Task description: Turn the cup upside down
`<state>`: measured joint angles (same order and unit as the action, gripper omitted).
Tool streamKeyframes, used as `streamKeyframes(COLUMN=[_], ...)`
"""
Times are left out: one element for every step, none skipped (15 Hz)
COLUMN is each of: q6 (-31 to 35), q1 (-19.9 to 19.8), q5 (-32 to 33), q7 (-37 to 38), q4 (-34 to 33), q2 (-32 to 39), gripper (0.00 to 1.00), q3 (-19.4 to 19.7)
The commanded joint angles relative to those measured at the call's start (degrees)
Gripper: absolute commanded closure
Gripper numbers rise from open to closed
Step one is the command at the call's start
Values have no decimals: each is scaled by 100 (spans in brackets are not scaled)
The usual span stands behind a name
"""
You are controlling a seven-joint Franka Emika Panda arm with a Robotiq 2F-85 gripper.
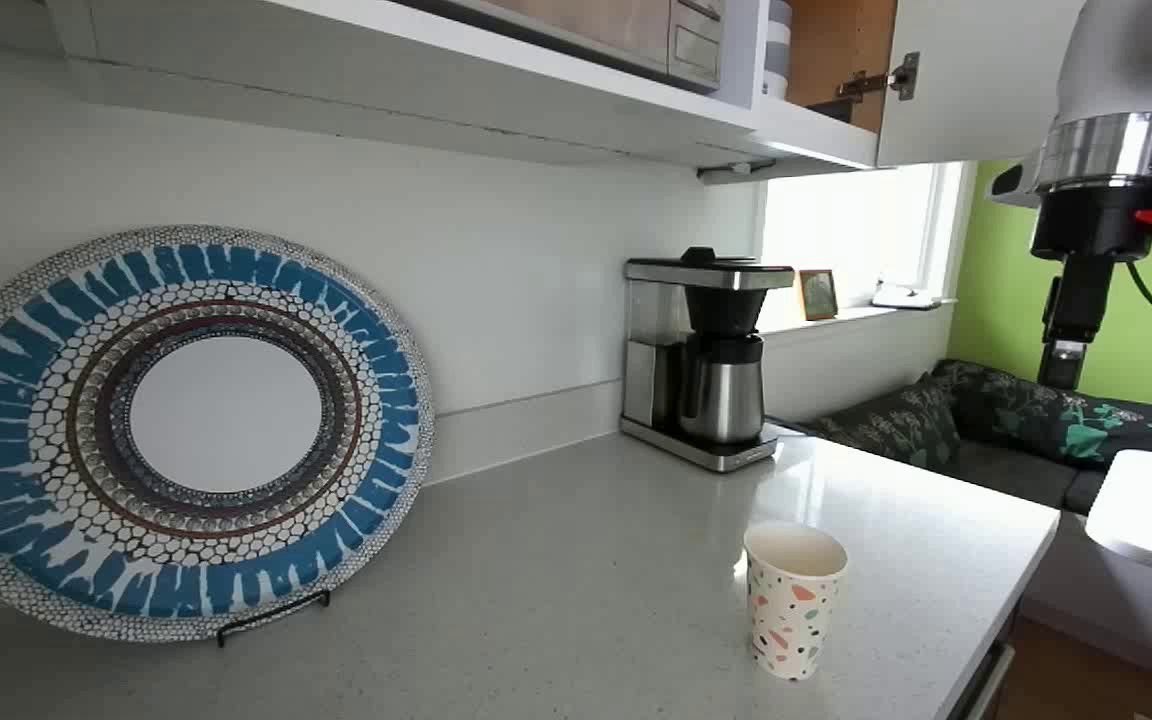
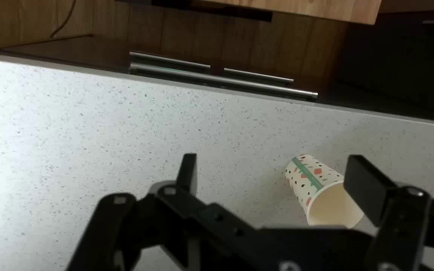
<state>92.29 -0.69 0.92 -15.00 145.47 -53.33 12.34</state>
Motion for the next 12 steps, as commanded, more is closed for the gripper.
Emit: streamKeyframes(q6=[-10,-10,-10,-10,-10,-10,-10,-10,-10,152,258,445], q1=[-50,-50,-50,-50,-50,-50,-50,-50,-50,-16,-2,35], q5=[-30,-30,-30,-30,-30,-30,-30,-30,-30,-167,-210,-258], q7=[-31,-31,-31,-31,-31,-31,-31,-31,-31,24,67,74], q4=[-12,-12,-12,-12,-12,-12,-12,-12,-12,-24,-45,-78], q2=[15,15,15,15,15,15,15,15,15,106,187,281], gripper=[0,0,0,0,0,0,0,0,0,0,0,0], q3=[-35,-35,-35,-35,-35,-35,-35,-35,-35,-2,-17,-39])
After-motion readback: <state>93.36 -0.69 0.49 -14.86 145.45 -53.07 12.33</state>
